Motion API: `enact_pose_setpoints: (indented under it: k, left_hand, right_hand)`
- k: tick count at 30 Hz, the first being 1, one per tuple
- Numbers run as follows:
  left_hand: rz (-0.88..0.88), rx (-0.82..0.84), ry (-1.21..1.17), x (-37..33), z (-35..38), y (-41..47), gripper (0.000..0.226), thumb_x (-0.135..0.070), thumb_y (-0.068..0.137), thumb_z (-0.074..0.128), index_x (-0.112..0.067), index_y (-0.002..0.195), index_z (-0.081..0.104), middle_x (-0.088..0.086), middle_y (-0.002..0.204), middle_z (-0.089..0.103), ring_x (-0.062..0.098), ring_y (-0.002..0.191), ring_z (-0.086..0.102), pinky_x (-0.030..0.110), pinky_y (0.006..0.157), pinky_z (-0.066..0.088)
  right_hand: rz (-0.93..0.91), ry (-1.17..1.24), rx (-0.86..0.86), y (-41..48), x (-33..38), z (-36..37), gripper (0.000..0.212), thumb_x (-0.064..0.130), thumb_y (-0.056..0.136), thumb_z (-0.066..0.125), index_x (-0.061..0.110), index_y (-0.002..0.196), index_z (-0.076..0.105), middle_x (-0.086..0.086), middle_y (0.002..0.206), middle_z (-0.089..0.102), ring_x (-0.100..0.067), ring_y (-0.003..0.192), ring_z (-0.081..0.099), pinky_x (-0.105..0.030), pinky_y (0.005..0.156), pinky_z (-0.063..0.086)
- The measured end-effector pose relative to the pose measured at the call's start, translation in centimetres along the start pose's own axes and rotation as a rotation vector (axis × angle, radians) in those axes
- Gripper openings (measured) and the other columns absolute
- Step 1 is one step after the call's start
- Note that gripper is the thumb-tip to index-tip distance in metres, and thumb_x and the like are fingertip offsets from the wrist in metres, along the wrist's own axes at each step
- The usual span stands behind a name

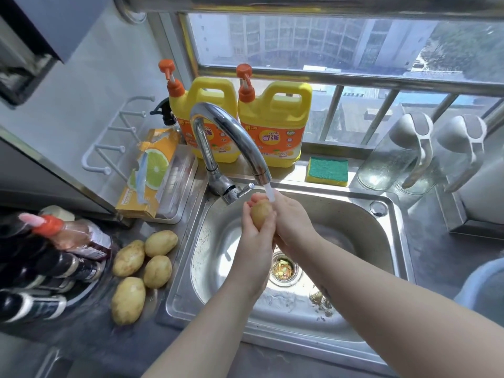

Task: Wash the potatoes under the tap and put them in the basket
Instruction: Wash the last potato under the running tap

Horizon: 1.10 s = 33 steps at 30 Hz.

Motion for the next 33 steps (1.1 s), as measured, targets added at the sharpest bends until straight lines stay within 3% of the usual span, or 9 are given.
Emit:
enact_pose_setpoints:
  k: [4, 7, 11, 14, 18, 22, 25, 28, 33]
  left_hand:
    - [0.048, -0.085, -0.106, -0.6, 0.5, 0.5, 0.059, -0.052, 0.09, 0.061, -0.028, 0.143, 0.05, 0.002, 0.135, 0.064, 0.016, 0.124, 0.062, 0.04, 0.106, 0.047]
    - [-0.055, -0.222, -0.279, -1.4, 0.7, 1.0, 0.021, -0.022, 0.1, 0.057, -0.017, 0.117, 0.069, 0.009, 0.115, 0.074, 0.016, 0.1, 0.072, 0.03, 0.081, 0.056]
    - [-0.316, -0.224, -0.54, -2.2, 0.7, 1.9, 0.036, -0.032, 0.097, 0.06, -0.005, 0.119, 0.067, 0.015, 0.104, 0.073, 0.023, 0.085, 0.072, 0.031, 0.073, 0.061]
    - [-0.403, -0.153, -0.583, -2.6, 1.0, 2.2, 0.038, -0.038, 0.1, 0.054, -0.006, 0.115, 0.065, 0.014, 0.093, 0.071, 0.025, 0.083, 0.069, 0.036, 0.084, 0.057]
    - [-0.429, -0.097, -0.589, -3.0, 0.8, 2.1, 0.05, -0.04, 0.106, 0.041, 0.003, 0.121, 0.062, 0.021, 0.108, 0.069, 0.03, 0.094, 0.068, 0.036, 0.084, 0.058]
    - [-0.377, 0.03, -0.47, -2.6, 0.6, 1.3, 0.048, -0.036, 0.107, 0.037, 0.0, 0.129, 0.06, 0.025, 0.124, 0.067, 0.031, 0.108, 0.069, 0.038, 0.08, 0.061]
    - [-0.29, 0.065, -0.241, -2.3, 1.1, 0.7, 0.034, -0.032, 0.106, 0.042, -0.012, 0.122, 0.064, 0.011, 0.102, 0.07, 0.019, 0.083, 0.067, 0.027, 0.065, 0.049]
    - [-0.222, 0.005, -0.11, -2.5, 0.6, 0.8, 0.026, -0.034, 0.105, 0.044, -0.016, 0.108, 0.063, 0.003, 0.073, 0.054, 0.01, 0.053, 0.045, 0.02, 0.045, 0.03]
    - [-0.203, -0.074, 0.019, -2.8, -0.2, 1.6, 0.044, -0.051, 0.105, 0.037, -0.015, 0.093, 0.061, -0.002, 0.054, 0.038, 0.007, 0.04, 0.029, 0.019, 0.036, 0.022]
  right_hand:
    - [-0.086, 0.064, 0.078, -0.6, 0.1, -0.1, 0.021, 0.014, 0.098, 0.056, 0.007, 0.091, 0.075, -0.01, 0.088, 0.07, -0.026, 0.09, 0.065, -0.043, 0.081, 0.051]
    - [-0.188, -0.072, 0.209, -1.2, 0.2, -0.7, 0.025, 0.025, 0.095, 0.058, 0.006, 0.102, 0.072, -0.015, 0.097, 0.069, -0.025, 0.097, 0.063, -0.041, 0.09, 0.05]
    - [-0.332, -0.673, 0.282, -2.0, 1.0, -2.2, 0.059, 0.021, 0.091, 0.072, 0.026, 0.147, 0.051, 0.003, 0.126, 0.065, -0.011, 0.116, 0.062, -0.036, 0.105, 0.05]
    - [-0.547, -0.906, 0.216, -1.8, 1.1, -2.7, 0.06, 0.037, 0.079, 0.075, 0.029, 0.136, 0.059, 0.003, 0.116, 0.069, -0.016, 0.106, 0.062, -0.042, 0.096, 0.05]
    - [-0.601, -0.729, 0.209, -0.7, 0.8, -3.3, 0.03, 0.05, 0.082, 0.07, 0.038, 0.11, 0.068, 0.002, 0.092, 0.069, -0.02, 0.092, 0.064, -0.045, 0.084, 0.053]
    - [-0.336, -0.364, 0.188, -0.2, 1.2, -3.5, 0.021, 0.036, 0.098, 0.063, 0.023, 0.103, 0.078, -0.002, 0.092, 0.074, -0.014, 0.088, 0.068, -0.033, 0.081, 0.057]
    - [-0.216, -0.299, 0.191, -0.3, 2.0, -3.3, 0.03, 0.027, 0.105, 0.053, 0.015, 0.089, 0.075, 0.0, 0.075, 0.07, -0.011, 0.068, 0.064, -0.024, 0.059, 0.053]
    - [-0.235, -0.311, 0.286, -0.3, 1.8, -3.6, 0.027, 0.027, 0.105, 0.053, 0.014, 0.101, 0.076, 0.0, 0.088, 0.074, -0.011, 0.081, 0.066, -0.024, 0.078, 0.053]
    - [-0.224, -0.396, 0.453, -0.6, 2.5, -4.3, 0.037, 0.019, 0.095, 0.069, 0.022, 0.132, 0.065, -0.003, 0.123, 0.073, -0.018, 0.115, 0.068, -0.03, 0.103, 0.052]
Point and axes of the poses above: each hand's wrist, its own y-axis towards the middle knuckle, its own z-axis out of the palm, x = y × z, the point moved 2 cm from there along y, towards the middle knuckle
